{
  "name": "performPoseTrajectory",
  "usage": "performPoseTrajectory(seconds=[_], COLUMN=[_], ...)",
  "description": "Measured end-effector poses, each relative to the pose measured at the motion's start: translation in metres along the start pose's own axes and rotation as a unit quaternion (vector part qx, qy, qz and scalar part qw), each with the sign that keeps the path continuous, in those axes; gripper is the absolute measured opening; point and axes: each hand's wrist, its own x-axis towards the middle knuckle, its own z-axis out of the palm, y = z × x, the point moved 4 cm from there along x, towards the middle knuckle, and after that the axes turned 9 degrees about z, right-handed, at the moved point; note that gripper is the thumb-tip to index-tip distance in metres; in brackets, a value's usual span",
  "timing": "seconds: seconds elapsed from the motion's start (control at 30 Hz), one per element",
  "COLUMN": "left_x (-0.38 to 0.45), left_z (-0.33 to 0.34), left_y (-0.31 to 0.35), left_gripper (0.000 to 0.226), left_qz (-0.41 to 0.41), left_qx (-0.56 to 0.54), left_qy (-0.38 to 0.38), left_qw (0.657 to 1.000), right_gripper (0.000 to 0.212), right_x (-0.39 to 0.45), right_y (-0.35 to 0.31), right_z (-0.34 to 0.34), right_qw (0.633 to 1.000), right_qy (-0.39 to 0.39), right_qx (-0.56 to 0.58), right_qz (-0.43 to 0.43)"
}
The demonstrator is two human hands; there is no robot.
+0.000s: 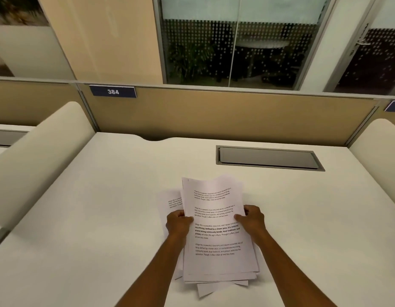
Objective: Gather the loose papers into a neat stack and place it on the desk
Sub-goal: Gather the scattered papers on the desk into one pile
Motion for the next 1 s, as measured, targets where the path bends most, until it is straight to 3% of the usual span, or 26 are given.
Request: performPoseTrajectory(seconds=[0.27, 0.47, 0.8, 1.0], left_x=[0.013, 0.017, 0.023, 0.028], left_z=[-0.040, -0.055, -0.051, -0.053], left_y=[-0.003, -0.003, -0.001, -0.003], left_gripper=[0.022, 0.030, 0.044, 0.039], left_qz=[0.037, 0.016, 0.023, 0.029], left_qx=[0.087, 0.183, 0.158, 0.045], left_qy=[0.076, 0.110, 0.061, 0.016], left_qw=[0.993, 0.977, 0.985, 0.998], right_gripper=[0.022, 0.043, 0.065, 0.065], right_x=[-0.004, -0.004, -0.009, -0.009], right_y=[-0.027, -0.031, -0.039, -0.041], right_z=[0.051, 0.074, 0.087, 0.086], right_qw=[0.996, 0.986, 0.977, 0.984], right_qy=[-0.031, -0.052, -0.065, -0.078], right_qx=[-0.076, -0.159, -0.203, -0.159], right_qz=[-0.031, -0.023, -0.024, -0.016])
